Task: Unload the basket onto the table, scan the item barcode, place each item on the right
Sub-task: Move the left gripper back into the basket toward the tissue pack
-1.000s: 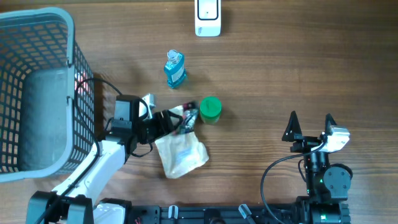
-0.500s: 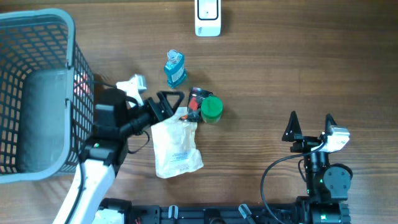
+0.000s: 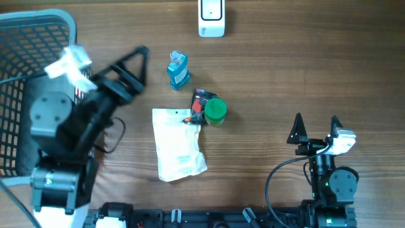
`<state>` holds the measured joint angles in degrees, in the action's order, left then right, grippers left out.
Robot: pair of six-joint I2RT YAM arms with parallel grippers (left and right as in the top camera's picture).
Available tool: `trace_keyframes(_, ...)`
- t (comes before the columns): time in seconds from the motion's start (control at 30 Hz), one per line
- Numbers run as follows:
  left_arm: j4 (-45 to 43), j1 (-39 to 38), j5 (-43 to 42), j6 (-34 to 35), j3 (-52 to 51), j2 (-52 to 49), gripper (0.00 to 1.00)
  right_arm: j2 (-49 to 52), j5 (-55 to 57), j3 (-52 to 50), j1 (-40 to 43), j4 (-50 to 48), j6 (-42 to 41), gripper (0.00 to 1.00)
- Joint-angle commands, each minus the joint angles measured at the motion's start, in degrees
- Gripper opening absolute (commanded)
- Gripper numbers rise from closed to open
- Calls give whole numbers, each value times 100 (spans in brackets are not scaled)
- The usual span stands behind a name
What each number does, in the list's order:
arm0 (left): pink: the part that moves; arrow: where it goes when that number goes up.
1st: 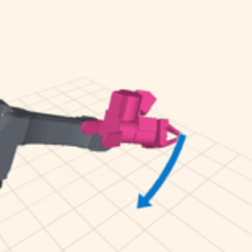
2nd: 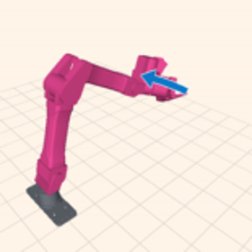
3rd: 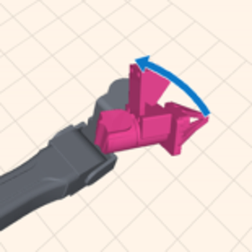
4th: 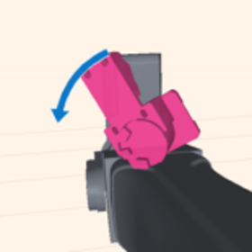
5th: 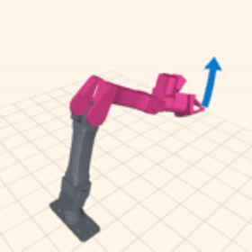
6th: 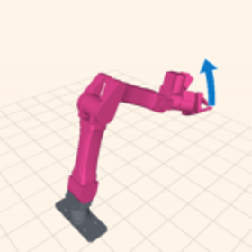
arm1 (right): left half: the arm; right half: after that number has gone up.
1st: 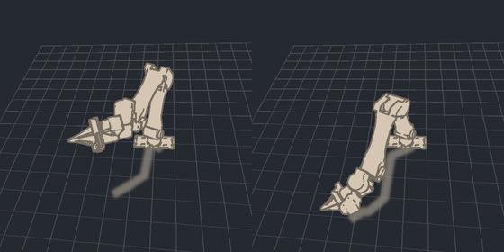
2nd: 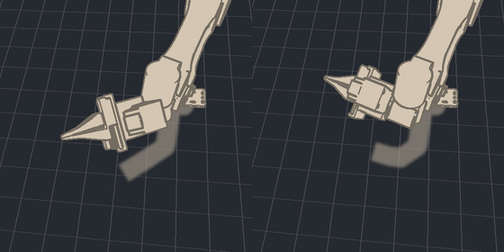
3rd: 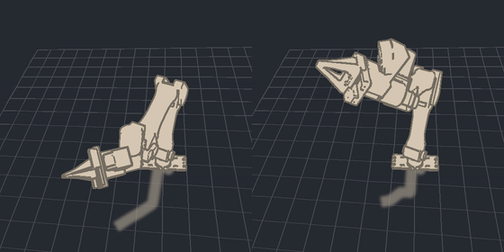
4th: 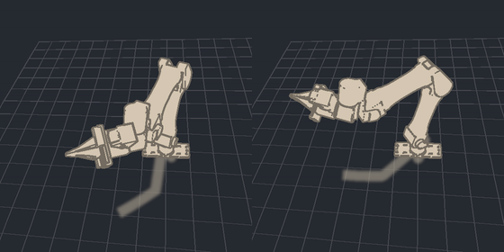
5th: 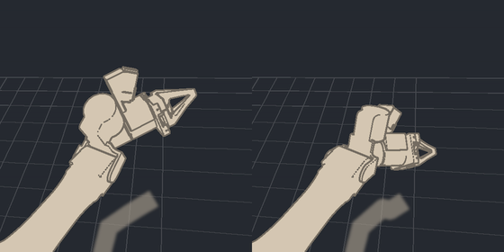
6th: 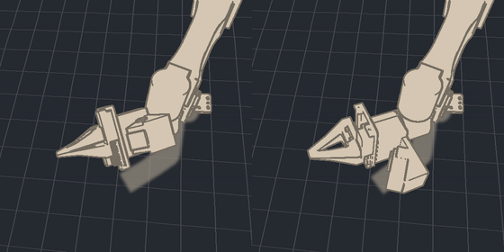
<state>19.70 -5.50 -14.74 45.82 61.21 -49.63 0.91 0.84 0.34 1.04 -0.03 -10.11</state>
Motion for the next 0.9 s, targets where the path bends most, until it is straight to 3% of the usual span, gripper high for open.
trace_keyframes(0.0,350,704,1309,249,334,-352,100,-37,-92,-4,-22,-31,101,100)
trace_keyframes(0.17,372,2026,1231,1270,457,-778,100,-37,-92,-4,-22,-31,103,100)
trace_keyframes(0.4,503,3283,1506,2041,688,-1410,100,-37,-92,-4,-22,-31,103,100)
trace_keyframes(0.7,1705,3530,1504,2839,688,-3298,100,-37,-92,-4,-22,-31,101,100)
trace_keyframes(0.87,1687,3530,1246,2990,691,-3974,100,-37,-92,-4,-22,-31,103,100)
